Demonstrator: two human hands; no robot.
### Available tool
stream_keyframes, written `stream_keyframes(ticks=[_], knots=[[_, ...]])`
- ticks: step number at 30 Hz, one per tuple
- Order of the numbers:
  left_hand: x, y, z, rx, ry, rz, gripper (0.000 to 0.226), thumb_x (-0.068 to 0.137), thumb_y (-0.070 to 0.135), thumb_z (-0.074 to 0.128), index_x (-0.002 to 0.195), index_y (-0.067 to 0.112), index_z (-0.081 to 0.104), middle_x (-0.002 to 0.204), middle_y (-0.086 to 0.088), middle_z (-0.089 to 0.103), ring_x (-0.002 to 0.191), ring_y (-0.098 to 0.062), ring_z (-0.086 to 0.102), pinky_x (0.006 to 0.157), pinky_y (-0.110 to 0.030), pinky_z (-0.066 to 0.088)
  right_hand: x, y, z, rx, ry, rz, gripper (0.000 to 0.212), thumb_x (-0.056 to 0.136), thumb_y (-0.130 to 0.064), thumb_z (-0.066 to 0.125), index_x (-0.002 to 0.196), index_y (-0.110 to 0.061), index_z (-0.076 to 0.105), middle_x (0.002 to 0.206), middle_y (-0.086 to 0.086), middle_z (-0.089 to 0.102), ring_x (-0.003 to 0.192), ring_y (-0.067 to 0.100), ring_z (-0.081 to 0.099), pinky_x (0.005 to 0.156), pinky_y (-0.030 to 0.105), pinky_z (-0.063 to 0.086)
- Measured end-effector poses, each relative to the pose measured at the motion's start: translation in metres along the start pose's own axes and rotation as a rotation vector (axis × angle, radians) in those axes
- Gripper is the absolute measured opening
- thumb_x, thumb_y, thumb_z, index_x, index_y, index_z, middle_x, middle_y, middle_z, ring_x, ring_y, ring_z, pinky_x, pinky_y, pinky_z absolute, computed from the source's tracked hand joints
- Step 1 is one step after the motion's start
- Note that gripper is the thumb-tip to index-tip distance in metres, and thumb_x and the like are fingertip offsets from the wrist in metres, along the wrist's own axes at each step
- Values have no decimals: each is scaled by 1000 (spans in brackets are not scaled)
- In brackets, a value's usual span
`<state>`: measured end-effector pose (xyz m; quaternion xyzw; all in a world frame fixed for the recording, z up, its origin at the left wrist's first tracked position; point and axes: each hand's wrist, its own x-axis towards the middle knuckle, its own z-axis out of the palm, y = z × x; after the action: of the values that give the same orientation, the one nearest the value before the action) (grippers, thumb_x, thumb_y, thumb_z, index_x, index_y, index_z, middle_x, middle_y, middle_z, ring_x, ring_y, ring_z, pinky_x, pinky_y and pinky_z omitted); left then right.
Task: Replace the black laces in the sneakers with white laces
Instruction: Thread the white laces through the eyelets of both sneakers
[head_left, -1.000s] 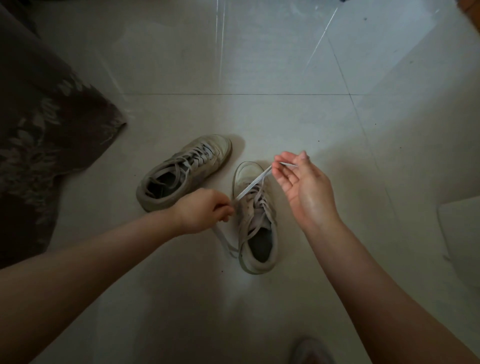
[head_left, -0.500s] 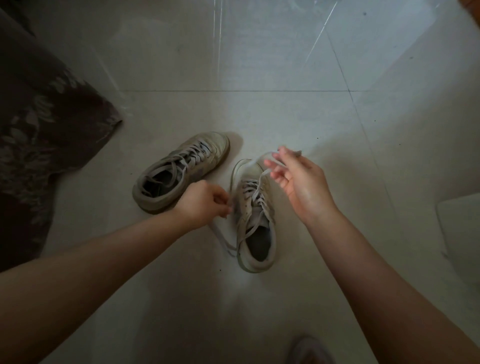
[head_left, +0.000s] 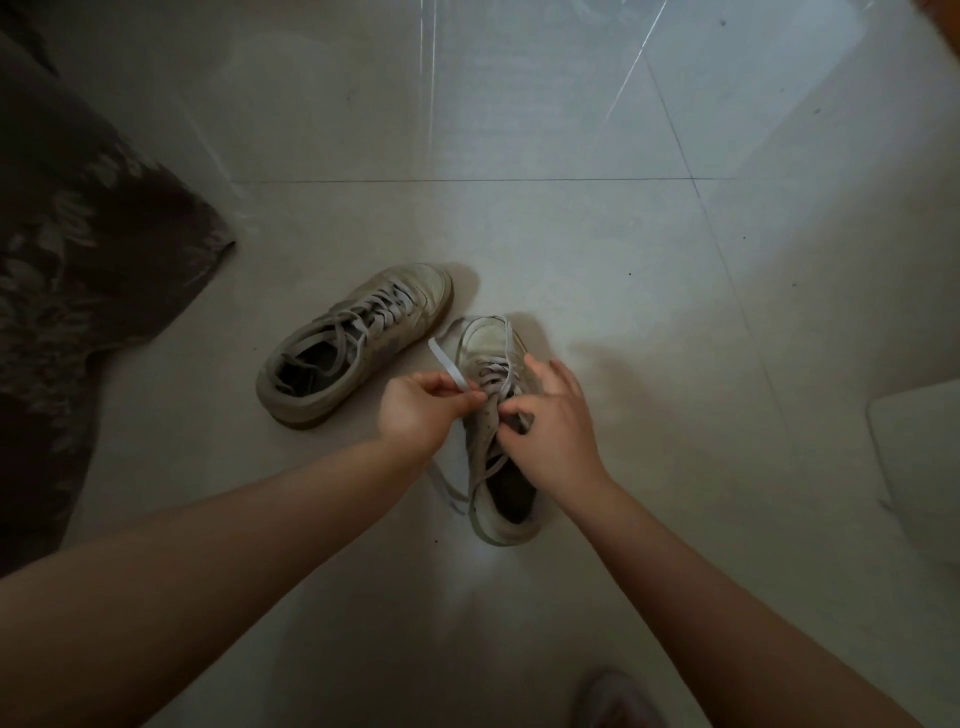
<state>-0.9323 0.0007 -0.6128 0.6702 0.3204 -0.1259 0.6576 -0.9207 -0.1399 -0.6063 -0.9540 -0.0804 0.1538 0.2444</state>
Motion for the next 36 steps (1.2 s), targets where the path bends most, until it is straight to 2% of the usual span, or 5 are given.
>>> stream_keyframes(ticks=[16,20,24,28,36], knots=[[-14,-15,24,-25,75,25,14,77,17,77,83,10,66,74,-1,67,69,-12,64,60,-15,51,-4,6,15,293,69,-43,16,86,-4,60,94,-6,74,135,0,52,128,6,41,91,-6,18],[-5,-9,23,79,27,132,17,79,1,67,76,15,59,69,1,61,66,-11,58,62,-16,49,-12,12,17,350,108,-15,14,87,-3,58,73,-5,56,135,0,52,127,8,43,101,7,26],[0,-11,21,224,15,289,13,80,4,66,85,15,63,83,-6,64,75,-14,59,73,-25,48,-22,14,-1,1094,147,289,19,93,-16,57,78,-9,47,110,17,68,107,22,64,96,36,50],[5,-16,19,312,-9,385,24,83,10,64,98,29,63,104,-5,61,84,-13,62,81,-25,51,-20,22,-24,1793,140,562,31,100,-7,30,72,-10,40,56,3,49,43,11,47,47,22,50],[8,-11,16,352,-19,414,26,79,8,67,101,14,56,80,2,57,71,-11,56,67,-17,47,-17,17,-22,-24,-94,-43,17,89,-35,60,94,-20,57,94,-3,58,87,15,55,75,30,44]])
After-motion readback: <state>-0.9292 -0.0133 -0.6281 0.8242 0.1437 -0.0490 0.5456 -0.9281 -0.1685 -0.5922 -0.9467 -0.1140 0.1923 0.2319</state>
